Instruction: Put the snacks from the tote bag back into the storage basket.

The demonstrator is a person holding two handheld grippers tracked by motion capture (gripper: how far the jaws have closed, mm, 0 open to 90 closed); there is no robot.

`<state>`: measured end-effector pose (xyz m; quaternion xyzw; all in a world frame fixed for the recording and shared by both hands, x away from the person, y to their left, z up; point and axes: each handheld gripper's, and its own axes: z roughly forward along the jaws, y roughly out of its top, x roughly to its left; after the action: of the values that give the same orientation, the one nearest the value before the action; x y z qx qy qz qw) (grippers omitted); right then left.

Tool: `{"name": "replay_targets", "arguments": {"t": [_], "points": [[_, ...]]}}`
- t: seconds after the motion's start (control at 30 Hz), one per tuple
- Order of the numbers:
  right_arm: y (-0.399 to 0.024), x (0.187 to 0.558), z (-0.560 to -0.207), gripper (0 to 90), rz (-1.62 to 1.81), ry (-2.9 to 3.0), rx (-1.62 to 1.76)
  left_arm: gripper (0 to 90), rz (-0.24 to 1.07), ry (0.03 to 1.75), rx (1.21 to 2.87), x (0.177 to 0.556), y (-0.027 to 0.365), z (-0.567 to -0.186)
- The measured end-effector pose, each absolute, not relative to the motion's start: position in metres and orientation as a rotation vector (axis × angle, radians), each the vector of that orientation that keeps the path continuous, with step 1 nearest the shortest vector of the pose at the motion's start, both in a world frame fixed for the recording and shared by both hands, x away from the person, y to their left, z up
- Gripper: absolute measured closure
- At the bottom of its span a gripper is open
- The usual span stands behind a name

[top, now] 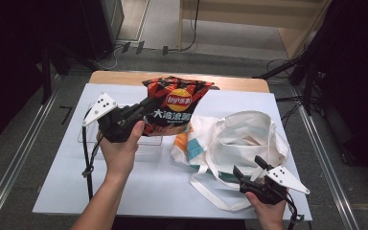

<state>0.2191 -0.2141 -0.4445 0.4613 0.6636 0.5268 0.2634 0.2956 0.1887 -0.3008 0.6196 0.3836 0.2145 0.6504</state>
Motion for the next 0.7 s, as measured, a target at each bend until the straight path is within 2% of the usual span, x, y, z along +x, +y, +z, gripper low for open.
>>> {"name": "replay_targets", "arguments": {"t": [0.7], "points": [[-0.209, 0.220, -0.448, 15.4, 1.400, 1.811, 1.273, 90.0, 0.539, 0.935, 1.384, 0.300, 0.243, -0.308]]}}
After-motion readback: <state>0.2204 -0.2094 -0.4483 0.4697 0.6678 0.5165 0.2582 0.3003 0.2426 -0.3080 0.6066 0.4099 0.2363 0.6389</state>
